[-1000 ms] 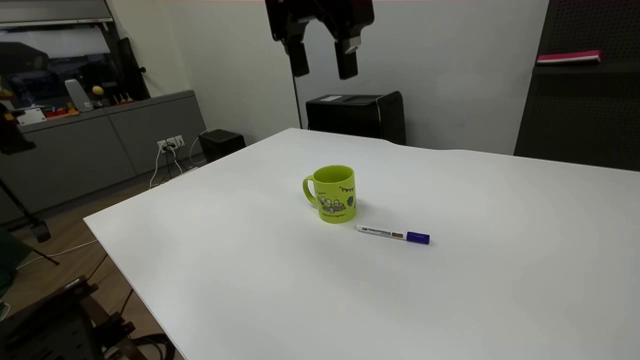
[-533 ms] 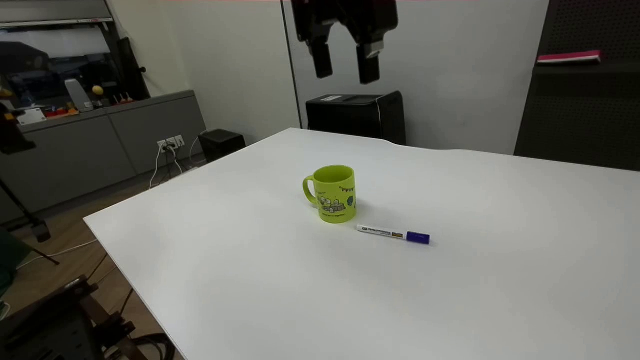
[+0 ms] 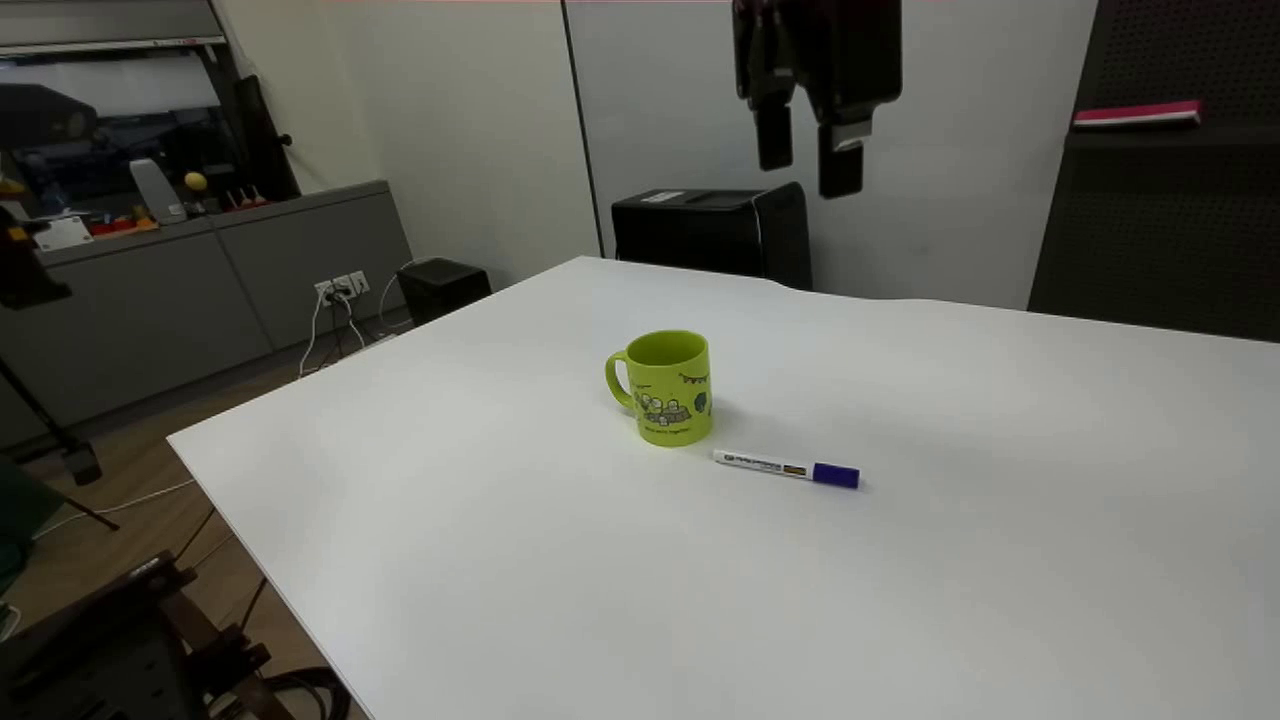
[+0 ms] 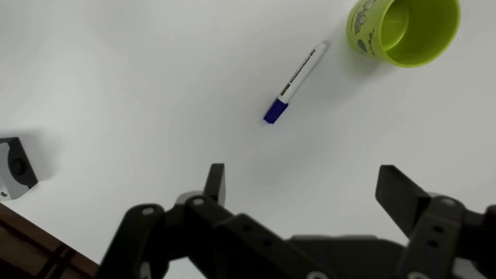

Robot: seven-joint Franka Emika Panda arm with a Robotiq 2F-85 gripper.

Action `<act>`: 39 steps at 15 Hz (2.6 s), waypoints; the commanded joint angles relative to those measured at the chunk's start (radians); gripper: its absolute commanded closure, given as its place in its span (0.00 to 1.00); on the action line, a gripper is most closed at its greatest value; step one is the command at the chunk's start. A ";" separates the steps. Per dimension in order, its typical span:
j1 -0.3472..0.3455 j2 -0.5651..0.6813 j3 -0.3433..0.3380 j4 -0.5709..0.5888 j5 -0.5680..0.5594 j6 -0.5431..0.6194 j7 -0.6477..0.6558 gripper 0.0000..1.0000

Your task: Pick up the pen and place it in the green cup.

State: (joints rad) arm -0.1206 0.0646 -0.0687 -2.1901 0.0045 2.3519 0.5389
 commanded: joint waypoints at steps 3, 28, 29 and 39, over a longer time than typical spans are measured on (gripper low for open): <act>0.047 0.188 -0.036 0.224 -0.001 -0.027 0.303 0.00; 0.157 0.367 -0.084 0.048 0.013 0.304 0.717 0.00; 0.149 0.371 -0.081 0.046 0.020 0.307 0.697 0.00; 0.117 0.457 -0.070 0.118 0.079 0.279 0.466 0.00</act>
State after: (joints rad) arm 0.0035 0.4805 -0.1405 -2.1276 0.0627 2.6455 1.0573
